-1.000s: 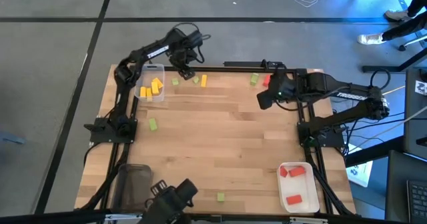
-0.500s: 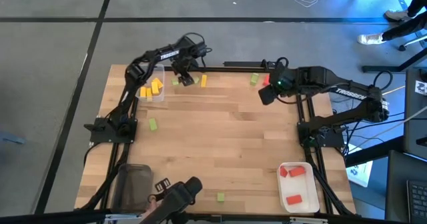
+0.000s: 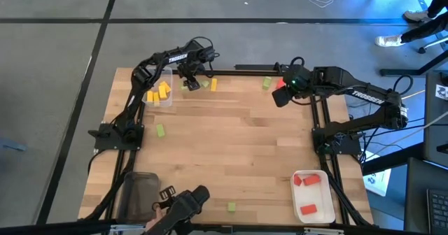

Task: Sort & place blocks by color
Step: Put the green block into the black bin

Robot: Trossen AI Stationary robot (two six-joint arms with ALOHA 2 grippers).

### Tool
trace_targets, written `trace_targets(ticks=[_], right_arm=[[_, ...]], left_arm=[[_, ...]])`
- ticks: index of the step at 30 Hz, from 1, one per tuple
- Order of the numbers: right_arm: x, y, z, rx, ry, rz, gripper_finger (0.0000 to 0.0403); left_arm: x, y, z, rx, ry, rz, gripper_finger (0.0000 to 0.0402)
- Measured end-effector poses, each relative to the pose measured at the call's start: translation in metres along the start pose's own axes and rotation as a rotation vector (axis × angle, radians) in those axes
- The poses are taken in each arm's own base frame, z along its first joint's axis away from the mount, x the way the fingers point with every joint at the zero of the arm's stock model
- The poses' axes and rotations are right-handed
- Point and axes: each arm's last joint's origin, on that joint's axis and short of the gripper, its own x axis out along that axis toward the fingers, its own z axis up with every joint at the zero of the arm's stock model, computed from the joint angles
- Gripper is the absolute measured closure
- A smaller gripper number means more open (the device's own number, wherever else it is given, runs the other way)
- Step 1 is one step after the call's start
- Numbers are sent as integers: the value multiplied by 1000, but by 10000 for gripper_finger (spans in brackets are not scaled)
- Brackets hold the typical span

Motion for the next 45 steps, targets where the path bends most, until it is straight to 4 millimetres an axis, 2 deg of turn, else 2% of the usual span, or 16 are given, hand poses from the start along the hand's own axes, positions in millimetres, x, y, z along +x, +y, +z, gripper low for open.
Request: trace_targets(ticks=[8, 27, 34, 39, 42, 45], right_arm=[[1, -3, 2, -3, 10, 6, 218], [3, -7, 5, 24, 25, 15, 218], [3, -7, 5, 23, 26, 16, 218], [3, -7, 5, 24, 25, 16, 218], [3, -7, 5, 23, 25, 15, 218], [3, -7, 5, 23, 24, 15, 218]], left_arm=[[11, -6, -2, 22, 22, -47, 207], [12, -4, 3, -7, -29, -40, 207], [33, -11, -3, -1, 27, -53, 207], [38, -15, -6, -10, 42, -53, 208], [36, -18, -4, -2, 35, -47, 225], [32, -21, -1, 28, 21, -45, 265]])
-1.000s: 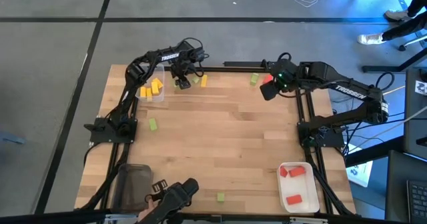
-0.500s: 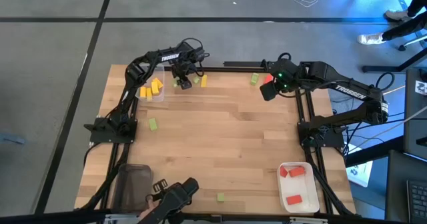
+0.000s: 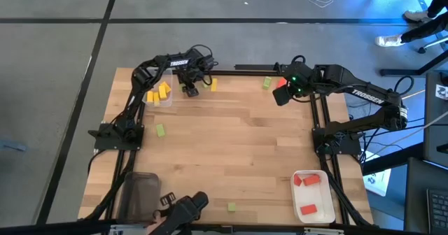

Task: Sort & place blocks by color
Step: Put the green block into the black bin

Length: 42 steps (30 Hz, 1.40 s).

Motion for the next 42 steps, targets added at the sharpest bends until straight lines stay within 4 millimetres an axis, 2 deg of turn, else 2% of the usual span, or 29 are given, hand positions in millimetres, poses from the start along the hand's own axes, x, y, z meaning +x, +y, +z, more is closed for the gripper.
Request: trace_targets(ticks=[2, 7, 12, 16, 21, 25, 29, 33, 37, 42], right_arm=[[0, 0, 0, 0, 0, 0, 218], [0, 0, 0, 0, -1, 0, 218], [0, 0, 0, 0, -1, 0, 218], [0, 0, 0, 0, -1, 0, 218], [0, 0, 0, 0, -1, -1, 218], [0, 0, 0, 0, -2, -1, 218], [0, 0, 1, 2, -6, 2, 218], [0, 0, 1, 4, -7, 3, 218], [0, 0, 1, 4, -7, 3, 218], [0, 0, 1, 5, -7, 4, 218]], left_arm=[[-4, -2, 2, 14, -14, 4, 280], [-21, -8, 6, 61, -59, 13, 280], [-65, -13, -11, 111, -145, -15, 280], [-112, -21, -44, 128, -280, -71, 280], [-170, -42, -99, 209, -452, -78, 280], [-200, -61, -148, 232, -509, -146, 280], [-214, -76, -186, 186, -520, -198, 280], [-219, -91, -222, 170, -554, -336, 280], [-208, -108, -248, 113, -521, -368, 280], [-185, -127, -281, 34, -422, -479, 280]])
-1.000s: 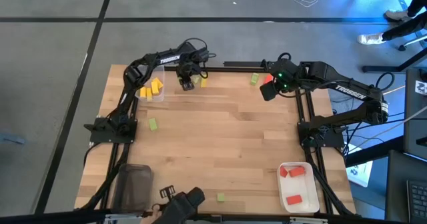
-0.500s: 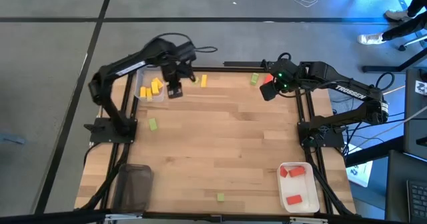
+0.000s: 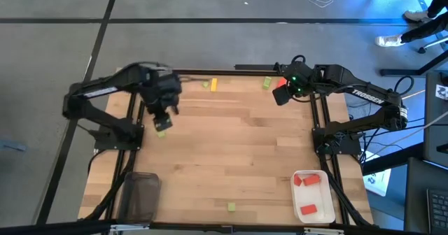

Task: Sort & place blocks by color
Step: Put the green block into the black bin

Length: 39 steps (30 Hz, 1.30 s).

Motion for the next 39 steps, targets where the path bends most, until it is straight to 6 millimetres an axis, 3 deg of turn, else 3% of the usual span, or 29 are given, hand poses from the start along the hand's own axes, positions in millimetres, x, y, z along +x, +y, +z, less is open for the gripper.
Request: trace_targets(ticks=[7, 14, 22, 28, 39], right_arm=[[0, 6, 0, -128, 46, 142, 218], [-4, 18, 5, -339, 56, 449, 218], [-8, 28, 12, -470, -30, 640, 218], [-8, 28, 12, -473, -29, 641, 218], [-8, 28, 12, -471, -39, 645, 218]], left_arm=[[20, -14, -60, -296, 199, -128, 280], [58, -34, -98, -482, 506, -155, 280], [107, -73, -119, -545, 570, -296, 280], [145, -88, -145, -568, 650, -203, 280], [172, -96, -149, -577, 619, -181, 279]])
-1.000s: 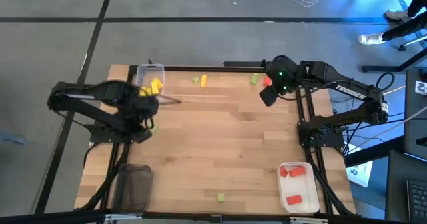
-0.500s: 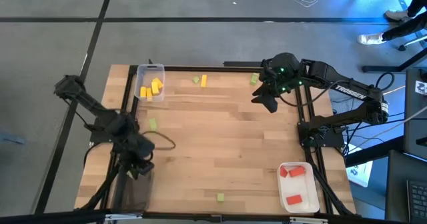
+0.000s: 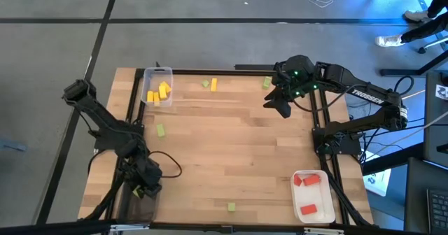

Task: Sort & place blocks by color
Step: Put the green block into the black bin

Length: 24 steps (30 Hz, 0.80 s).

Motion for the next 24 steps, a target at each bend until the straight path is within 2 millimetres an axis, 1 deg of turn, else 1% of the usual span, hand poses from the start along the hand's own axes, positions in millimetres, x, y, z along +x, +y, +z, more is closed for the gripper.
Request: trace_targets(ticks=[1, 5, 7, 11, 14, 16, 18, 20, 22, 24], right_arm=[[0, 0, 0, -1, -2, 0, 218], [0, 0, 0, -1, -4, 1, 218], [0, 0, 0, -1, -5, 0, 218], [0, 0, 0, -1, -5, 0, 218], [0, 0, 0, -1, -4, 0, 218], [0, 0, 0, -1, -4, 0, 218], [0, 0, 0, 0, -4, 0, 218], [0, 0, 1, -1, -5, -3, 218], [0, 0, 1, -2, -12, -17, 218], [0, -1, 1, -3, -17, -34, 218]], left_arm=[[1, 0, 1, -2, -1, 5, 274], [4, -1, 2, 23, -5, 15, 228], [6, -1, 3, 29, -9, 24, 214], [8, -2, 5, 32, -21, 29, 207], [4, -4, 6, 37, -76, -16, 207], [-7, -8, 4, 41, -133, -80, 207], [-23, -13, 1, 46, -202, -164, 207], [-41, -13, -2, 21, -298, -220, 207], [-58, -10, -1, -56, -396, -254, 206], [-71, -2, 3, -178, -479, -257, 206]])
